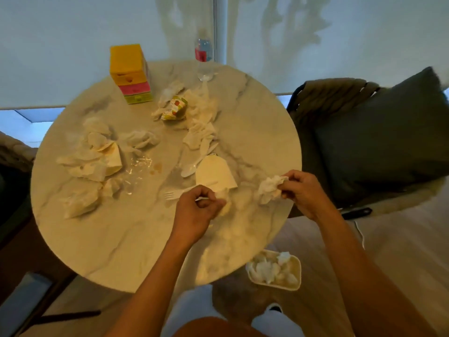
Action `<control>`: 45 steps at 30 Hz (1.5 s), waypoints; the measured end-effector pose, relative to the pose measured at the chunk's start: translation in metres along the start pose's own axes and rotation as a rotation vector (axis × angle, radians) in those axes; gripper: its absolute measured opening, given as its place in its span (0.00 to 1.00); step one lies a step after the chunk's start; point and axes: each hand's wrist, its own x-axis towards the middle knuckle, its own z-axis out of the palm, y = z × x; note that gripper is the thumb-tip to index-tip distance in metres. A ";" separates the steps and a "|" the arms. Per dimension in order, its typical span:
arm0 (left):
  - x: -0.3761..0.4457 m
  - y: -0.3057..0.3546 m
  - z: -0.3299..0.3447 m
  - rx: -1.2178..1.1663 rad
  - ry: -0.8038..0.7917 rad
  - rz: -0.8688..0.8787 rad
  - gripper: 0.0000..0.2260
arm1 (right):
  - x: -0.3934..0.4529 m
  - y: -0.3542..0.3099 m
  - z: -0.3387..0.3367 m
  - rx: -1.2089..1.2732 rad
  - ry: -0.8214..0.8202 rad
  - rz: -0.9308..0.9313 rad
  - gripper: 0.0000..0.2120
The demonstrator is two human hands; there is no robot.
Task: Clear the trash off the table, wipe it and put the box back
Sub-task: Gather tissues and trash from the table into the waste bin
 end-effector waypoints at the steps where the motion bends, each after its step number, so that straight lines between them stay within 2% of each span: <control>1: -0.007 -0.001 0.017 0.007 -0.010 -0.011 0.08 | -0.004 0.011 -0.015 0.008 0.010 0.020 0.03; 7: -0.055 -0.032 0.113 0.112 -0.154 -0.089 0.06 | -0.027 0.102 -0.095 -0.062 0.108 0.122 0.04; 14: -0.084 -0.112 0.205 0.296 -0.227 -0.145 0.08 | -0.021 0.263 -0.151 -0.073 0.198 0.432 0.05; 16: -0.079 -0.135 0.222 0.340 -0.251 -0.163 0.07 | -0.017 0.304 -0.157 -0.071 0.153 0.474 0.10; 20: -0.060 -0.184 0.253 0.391 -0.364 -0.231 0.13 | 0.000 0.391 -0.166 -0.133 0.053 0.503 0.15; 23: -0.045 -0.227 0.274 0.403 -0.440 -0.300 0.16 | 0.005 0.416 -0.161 -0.166 0.056 0.501 0.19; 28: -0.029 -0.309 0.303 0.564 -0.559 -0.345 0.24 | 0.036 0.505 -0.152 -0.342 -0.066 0.483 0.24; 31: -0.025 -0.355 0.317 0.699 -0.659 -0.309 0.29 | 0.042 0.514 -0.137 -0.396 -0.151 0.463 0.28; 36: -0.028 -0.426 0.339 0.836 -0.809 -0.273 0.36 | 0.067 0.574 -0.120 -0.421 -0.228 0.423 0.32; 39: -0.032 -0.461 0.349 0.991 -0.834 -0.224 0.38 | 0.076 0.599 -0.118 -0.503 -0.257 0.298 0.27; 41: -0.034 -0.480 0.355 1.131 -0.855 -0.156 0.39 | 0.081 0.604 -0.119 -0.581 -0.270 0.288 0.22; 45: -0.034 -0.500 0.364 1.313 -0.946 -0.097 0.38 | 0.083 0.601 -0.121 -0.661 -0.159 0.300 0.22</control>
